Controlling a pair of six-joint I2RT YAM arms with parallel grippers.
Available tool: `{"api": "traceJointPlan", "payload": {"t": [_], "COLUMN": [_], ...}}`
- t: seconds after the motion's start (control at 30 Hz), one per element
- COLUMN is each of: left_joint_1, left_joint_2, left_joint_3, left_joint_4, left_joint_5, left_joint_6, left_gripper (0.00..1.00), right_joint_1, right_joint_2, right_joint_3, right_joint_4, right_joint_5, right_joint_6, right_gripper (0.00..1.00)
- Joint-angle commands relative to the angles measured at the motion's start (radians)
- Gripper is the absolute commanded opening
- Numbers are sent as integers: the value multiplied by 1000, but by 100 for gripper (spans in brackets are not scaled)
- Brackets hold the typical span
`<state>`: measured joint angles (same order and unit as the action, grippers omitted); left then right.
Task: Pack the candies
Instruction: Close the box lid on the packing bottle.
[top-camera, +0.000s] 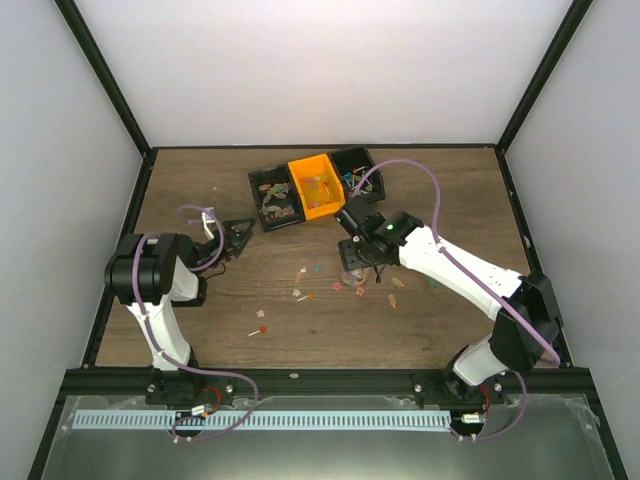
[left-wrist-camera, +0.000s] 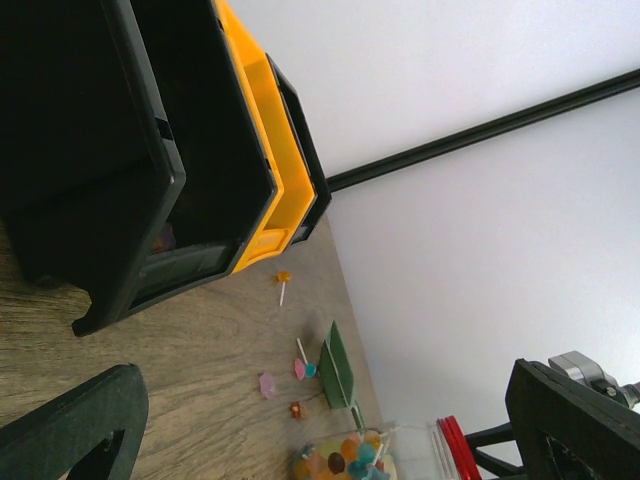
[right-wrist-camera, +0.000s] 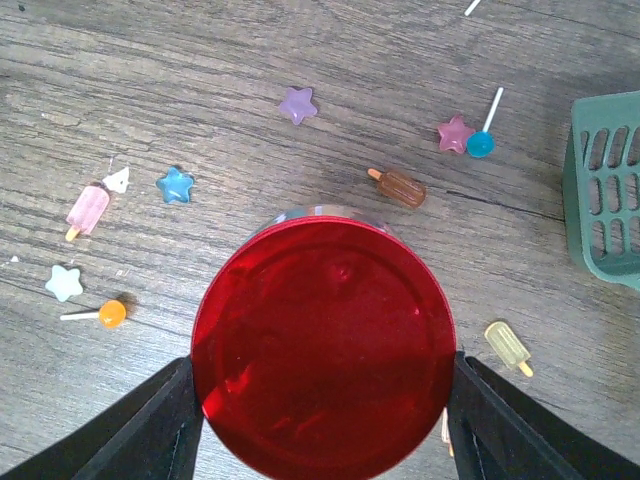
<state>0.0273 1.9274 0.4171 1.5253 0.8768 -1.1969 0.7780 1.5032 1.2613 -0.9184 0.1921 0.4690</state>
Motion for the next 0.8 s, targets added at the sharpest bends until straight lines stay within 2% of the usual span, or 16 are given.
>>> {"api": "traceJointPlan", "payload": {"t": [0.0,0.77], "left_joint_1": [-3,-4], "left_joint_2": [13,16], "left_joint_3": [9,14], "left_joint_4": [248,248], "left_joint_5": [6,7], "left_joint_6": [16,14], "left_gripper": [100,100], "right_joint_1": [12,12], "right_joint_2": [0,-5], "right_joint_3": [23,39], "right_joint_4": [-16,-14], "right_joint_5": [23,35], "right_joint_6": [20,14], "right_gripper": [62,74]}}
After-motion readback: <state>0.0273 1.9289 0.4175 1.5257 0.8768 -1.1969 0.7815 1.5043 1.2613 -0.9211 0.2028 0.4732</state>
